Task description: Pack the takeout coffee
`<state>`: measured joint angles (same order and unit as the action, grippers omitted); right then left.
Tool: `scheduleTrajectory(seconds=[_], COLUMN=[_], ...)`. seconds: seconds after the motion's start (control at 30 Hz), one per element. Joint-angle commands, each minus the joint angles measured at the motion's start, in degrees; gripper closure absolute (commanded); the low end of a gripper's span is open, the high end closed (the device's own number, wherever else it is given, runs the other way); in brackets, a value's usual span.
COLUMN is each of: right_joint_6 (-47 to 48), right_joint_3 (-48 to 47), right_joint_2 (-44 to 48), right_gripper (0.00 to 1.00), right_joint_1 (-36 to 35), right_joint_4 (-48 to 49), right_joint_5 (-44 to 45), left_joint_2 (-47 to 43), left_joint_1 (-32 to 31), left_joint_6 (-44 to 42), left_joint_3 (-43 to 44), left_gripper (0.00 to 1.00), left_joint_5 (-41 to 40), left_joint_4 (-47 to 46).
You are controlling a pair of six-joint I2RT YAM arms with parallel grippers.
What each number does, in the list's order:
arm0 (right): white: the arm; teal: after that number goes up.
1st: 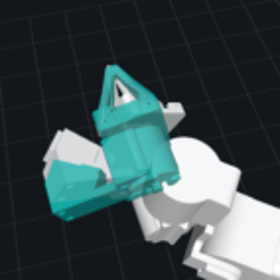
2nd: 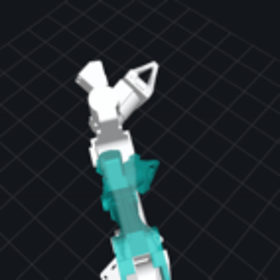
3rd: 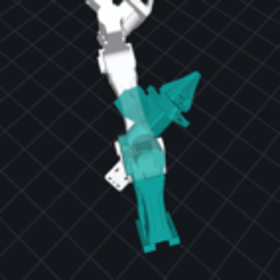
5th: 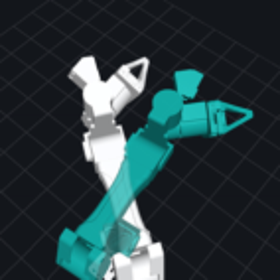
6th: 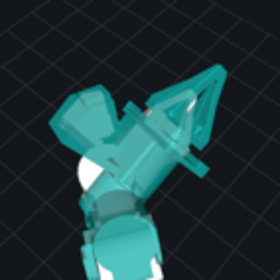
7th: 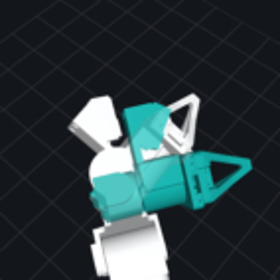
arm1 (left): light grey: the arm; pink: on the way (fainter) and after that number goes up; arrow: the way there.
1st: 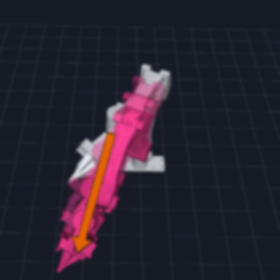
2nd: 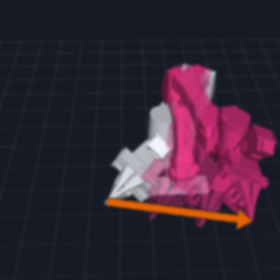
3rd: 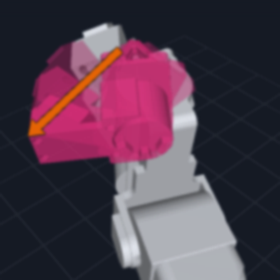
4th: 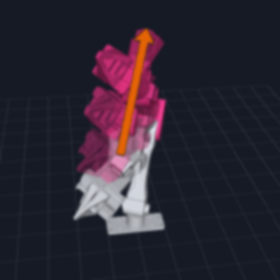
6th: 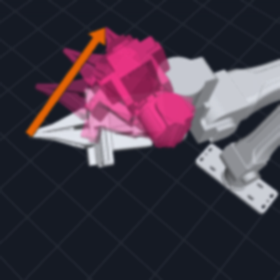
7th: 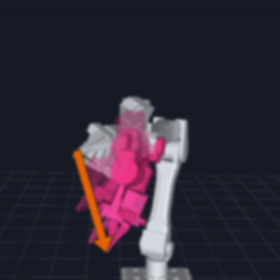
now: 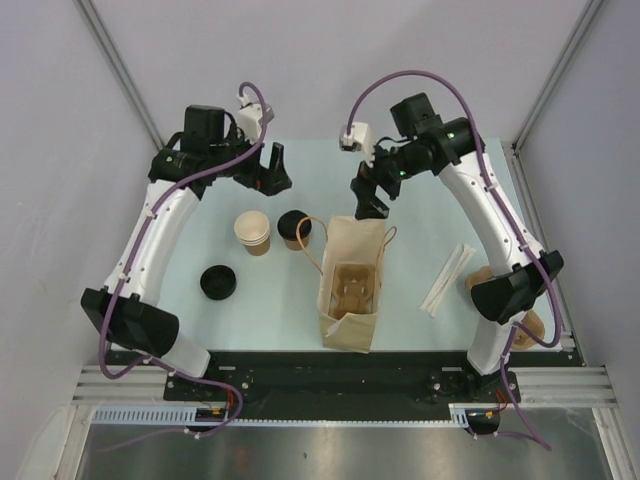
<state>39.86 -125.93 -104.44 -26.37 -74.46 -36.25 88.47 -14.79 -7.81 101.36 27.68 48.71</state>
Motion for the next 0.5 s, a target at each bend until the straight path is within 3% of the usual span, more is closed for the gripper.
scheduleTrajectory(seconds=[0.0,0.17,0.3,0.4,0.43,0.47], right_joint_6=[5.58,6.55,7.25,7.17,7.08,6.99], right_joint_3=[1.64,2.44,4.11,4.99,5.08,5.34], right_joint_2=[0.47,-1.38,-1.55,-1.03,-0.76,-0.59], right_gripper=[0.01,0.06,0.18,0.43,0.58,0.65], right_joint_1=[-1.75,-2.37,-2.63,-2.72,-2.72,-2.72], right_joint_4=[-6.67,-7.81,-8.42,-8.51,-8.6,-8.6], right_joint_5=[4.87,5.66,5.49,5.05,5.05,4.79], left_joint_2=[-2.51,-2.07,3.02,4.69,5.22,5.83], left_joint_1=[0.02,0.02,-0.15,-2.17,-3.74,-4.37], left_joint_6=[4.91,4.47,-0.44,-3.17,-4.3,-4.75], left_joint_3=[-4.24,-8.46,-5.13,-6.17,-6.61,-6.7], left_gripper=[0.0,0.01,0.01,0.01,0.0,0.0], left_joint_5=[-8.69,-11.07,-5.81,-5.97,-7.71,-8.17], left_joint_4=[-0.81,-2.74,2.53,2.01,2.0,2.09])
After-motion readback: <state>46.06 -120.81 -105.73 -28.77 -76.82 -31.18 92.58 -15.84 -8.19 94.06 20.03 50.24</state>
